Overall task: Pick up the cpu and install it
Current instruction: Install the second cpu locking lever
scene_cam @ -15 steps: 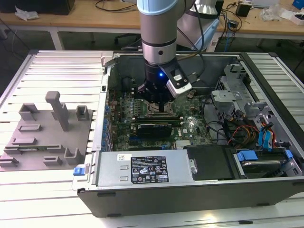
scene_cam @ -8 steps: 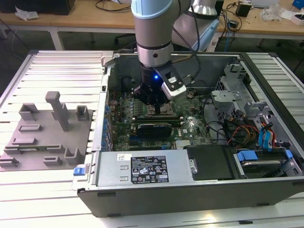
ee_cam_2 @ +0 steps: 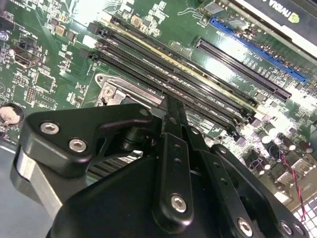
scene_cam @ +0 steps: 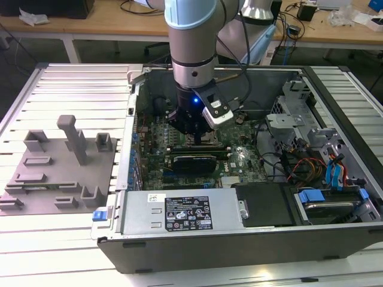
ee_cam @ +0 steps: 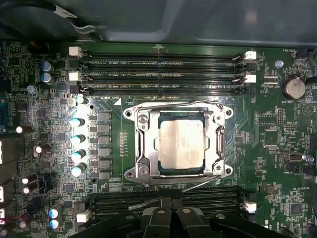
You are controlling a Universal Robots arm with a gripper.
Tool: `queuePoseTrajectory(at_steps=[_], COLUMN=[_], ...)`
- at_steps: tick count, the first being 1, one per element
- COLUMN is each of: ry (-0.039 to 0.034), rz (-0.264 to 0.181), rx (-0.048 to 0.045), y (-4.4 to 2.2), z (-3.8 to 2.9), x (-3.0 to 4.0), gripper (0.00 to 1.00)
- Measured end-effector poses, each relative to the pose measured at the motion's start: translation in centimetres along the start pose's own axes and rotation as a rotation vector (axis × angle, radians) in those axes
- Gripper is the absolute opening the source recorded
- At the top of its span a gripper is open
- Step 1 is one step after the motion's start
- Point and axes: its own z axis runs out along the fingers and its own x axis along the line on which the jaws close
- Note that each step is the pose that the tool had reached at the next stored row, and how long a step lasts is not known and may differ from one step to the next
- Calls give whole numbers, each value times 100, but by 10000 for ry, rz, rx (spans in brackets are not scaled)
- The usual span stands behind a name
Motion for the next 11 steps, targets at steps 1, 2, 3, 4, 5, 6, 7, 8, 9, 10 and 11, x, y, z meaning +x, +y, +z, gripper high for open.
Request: queuePoseTrajectory(at_steps=[1,2,3,4,5,6,7,8,9,10,11], ry=[0,-1,-2,-4,-4,-6,-6,-8,-8,-8,-9], rz=[-17,-38,-86,-120,-147,-188,-210,-233,-247,-259,-276], rx=[0,-6,-16,-23,-29,-34,-37,-41,-43,-43,-45], y=[-1,-1,-1,-1,-2,-4,-7,-14,-20,-26,-32], z=[3,5,8,9,10,10,10,10,10,9,8], x=[2,3,8,12,15,20,25,29,34,40,53], gripper=[11,11,11,11,11,11,11,11,11,11,11])
